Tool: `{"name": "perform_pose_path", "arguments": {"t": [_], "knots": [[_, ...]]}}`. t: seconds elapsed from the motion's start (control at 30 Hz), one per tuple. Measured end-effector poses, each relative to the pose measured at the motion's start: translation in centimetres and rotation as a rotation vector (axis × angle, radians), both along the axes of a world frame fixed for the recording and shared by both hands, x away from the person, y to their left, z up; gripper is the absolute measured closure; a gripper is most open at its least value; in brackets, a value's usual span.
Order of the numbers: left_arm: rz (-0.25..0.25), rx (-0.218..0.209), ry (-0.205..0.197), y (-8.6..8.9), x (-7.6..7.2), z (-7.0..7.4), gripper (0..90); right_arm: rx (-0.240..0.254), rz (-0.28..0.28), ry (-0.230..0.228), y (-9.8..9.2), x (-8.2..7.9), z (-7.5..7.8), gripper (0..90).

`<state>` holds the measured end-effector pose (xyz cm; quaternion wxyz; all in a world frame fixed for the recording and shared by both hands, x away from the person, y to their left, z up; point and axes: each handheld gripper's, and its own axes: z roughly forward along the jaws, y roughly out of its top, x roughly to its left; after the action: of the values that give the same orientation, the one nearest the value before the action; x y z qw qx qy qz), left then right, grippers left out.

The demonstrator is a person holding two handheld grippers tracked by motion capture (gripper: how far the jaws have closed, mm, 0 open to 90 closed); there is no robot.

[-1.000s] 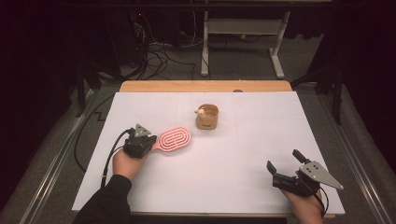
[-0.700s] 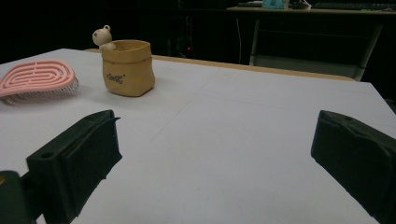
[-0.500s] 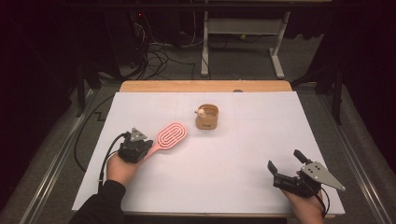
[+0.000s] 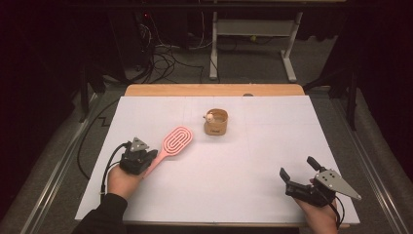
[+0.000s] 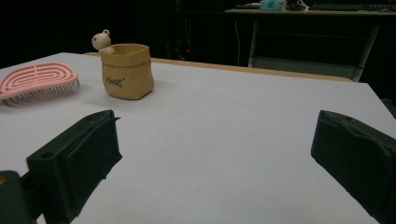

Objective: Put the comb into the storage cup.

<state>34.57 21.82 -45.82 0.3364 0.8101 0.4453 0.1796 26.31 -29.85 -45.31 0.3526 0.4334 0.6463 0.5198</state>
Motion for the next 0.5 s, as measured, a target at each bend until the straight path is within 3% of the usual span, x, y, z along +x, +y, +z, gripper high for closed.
{"name": "perform_pose_path", "arguments": {"t": [0.5], "knots": [[0.002,-0.045,0.016,0.37,-0.48,-0.69,88.7,0.004,-0.002,0.003,0.00,0.01,-0.04,1.6]]}}
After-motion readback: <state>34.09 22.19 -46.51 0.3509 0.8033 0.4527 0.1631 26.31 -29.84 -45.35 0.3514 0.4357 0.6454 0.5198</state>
